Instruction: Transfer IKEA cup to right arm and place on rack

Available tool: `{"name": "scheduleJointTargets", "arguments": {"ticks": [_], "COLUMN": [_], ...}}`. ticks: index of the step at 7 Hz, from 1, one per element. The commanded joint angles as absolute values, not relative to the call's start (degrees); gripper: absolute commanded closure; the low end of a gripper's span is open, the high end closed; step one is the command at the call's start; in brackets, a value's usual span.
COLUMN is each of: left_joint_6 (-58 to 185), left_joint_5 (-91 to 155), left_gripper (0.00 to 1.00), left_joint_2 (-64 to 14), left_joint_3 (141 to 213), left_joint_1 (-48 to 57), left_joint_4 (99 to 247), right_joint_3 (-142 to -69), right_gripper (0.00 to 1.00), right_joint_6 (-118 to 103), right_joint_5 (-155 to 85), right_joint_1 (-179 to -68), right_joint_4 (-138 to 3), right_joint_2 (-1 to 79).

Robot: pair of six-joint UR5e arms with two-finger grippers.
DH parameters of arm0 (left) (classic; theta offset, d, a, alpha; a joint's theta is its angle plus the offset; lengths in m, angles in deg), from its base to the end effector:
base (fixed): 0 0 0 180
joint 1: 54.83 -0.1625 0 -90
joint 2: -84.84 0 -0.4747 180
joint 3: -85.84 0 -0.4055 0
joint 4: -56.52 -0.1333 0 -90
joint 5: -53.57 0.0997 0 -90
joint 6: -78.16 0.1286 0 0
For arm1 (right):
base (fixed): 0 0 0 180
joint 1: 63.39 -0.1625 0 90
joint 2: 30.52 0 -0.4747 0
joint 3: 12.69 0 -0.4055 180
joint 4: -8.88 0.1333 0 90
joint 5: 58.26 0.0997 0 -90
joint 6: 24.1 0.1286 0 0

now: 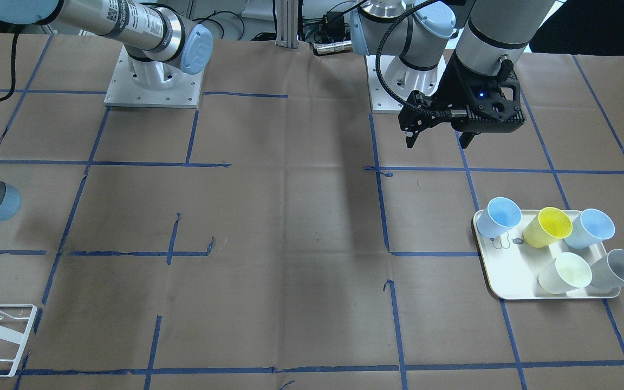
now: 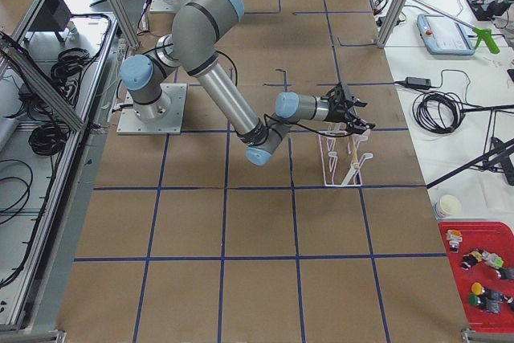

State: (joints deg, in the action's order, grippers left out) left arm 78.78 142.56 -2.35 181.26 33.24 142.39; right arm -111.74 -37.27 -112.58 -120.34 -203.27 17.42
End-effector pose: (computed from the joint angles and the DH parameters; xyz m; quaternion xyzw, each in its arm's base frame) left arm -0.1192 -0.4892 0.4923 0.0113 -0.9998 0.0135 0.0085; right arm -0.2092 -0.7035 0.2597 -0.0416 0.7939 -0.6065 0.0123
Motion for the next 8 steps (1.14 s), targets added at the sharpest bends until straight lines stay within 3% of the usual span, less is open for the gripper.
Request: {"name": "scheduleJointTargets", "arguments": {"ticks": [1,3,6,8], "left_joint_6": [78.78,79.74,94.80,101.87], "left_joint_5": [142.78,143.13,142.78,142.87], "left_gripper": [0.01,0.01,0.01,0.01], "left_joint_2": [-2.35,-1.74,4.48,5.21], "left_joint_3": [181.37,182.60,193.02,196.22], "left_joint_1": [33.15,32.28,20.36,11.66], "left_joint_4": [142.39,142.65,140.99,138.69], "right_joint_3": [-111.65,-111.13,-111.12,-111.12], "right_gripper": [0.01,0.00,0.00,0.00], "right_joint_6": [-37.02,-36.67,-37.46,-37.72], "right_joint_5": [-112.58,-113.10,-113.19,-113.54], "right_joint_1": [-120.34,-120.60,-121.31,-124.45], "right_joint_4": [-202.85,-201.45,-189.76,-182.58], "right_joint_2": [17.64,19.48,28.60,33.27]}}
